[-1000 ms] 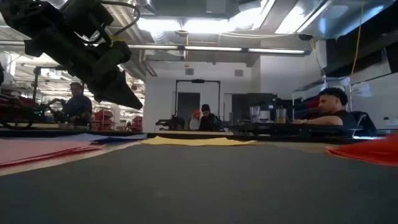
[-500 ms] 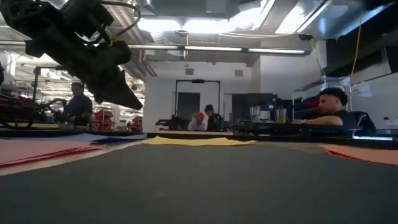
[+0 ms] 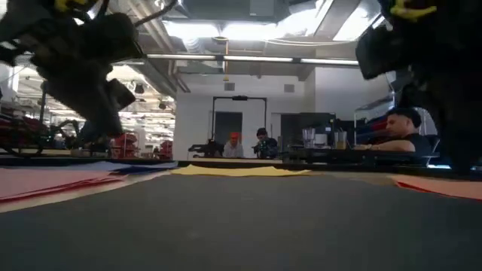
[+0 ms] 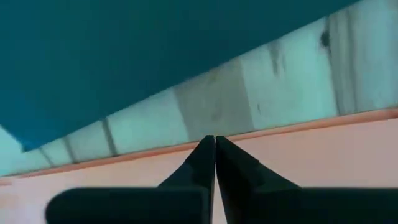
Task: Organize paper
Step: Stack the orange paper on top of the other orange paper
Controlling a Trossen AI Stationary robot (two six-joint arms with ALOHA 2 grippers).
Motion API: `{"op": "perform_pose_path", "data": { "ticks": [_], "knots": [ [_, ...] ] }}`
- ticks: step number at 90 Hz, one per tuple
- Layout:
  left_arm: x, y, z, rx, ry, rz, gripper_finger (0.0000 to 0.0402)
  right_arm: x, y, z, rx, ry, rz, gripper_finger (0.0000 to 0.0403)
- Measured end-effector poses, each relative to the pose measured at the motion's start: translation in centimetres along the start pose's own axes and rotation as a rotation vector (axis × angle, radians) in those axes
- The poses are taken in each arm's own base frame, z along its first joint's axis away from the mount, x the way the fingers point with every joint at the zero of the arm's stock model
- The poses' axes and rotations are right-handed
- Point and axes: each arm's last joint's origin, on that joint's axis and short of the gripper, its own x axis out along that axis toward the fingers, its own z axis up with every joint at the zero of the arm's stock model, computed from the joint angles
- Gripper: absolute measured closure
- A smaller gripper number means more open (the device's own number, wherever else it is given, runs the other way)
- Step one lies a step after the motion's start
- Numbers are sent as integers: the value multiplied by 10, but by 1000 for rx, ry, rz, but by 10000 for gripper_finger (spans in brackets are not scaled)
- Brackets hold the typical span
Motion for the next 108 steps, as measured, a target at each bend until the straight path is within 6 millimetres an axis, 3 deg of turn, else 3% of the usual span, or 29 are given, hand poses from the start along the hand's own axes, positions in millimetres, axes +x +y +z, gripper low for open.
{"op": "perform_pose_path", "data": {
  "ticks": [18,39,63,89,108],
  "knots": [
    [28,-25,11,35,149,16,400,19,3,1,0,65,0,402],
    [54,-44,4,-19,248,19,400,25,10,7,-12,36,70,402],
    [56,-48,6,-47,249,21,400,25,10,11,-19,19,95,402],
    [56,-48,6,-52,248,20,400,29,2,0,5,82,57,402],
    [55,-49,5,-60,248,16,400,6,-3,-3,28,1,49,403]
  ]
}}
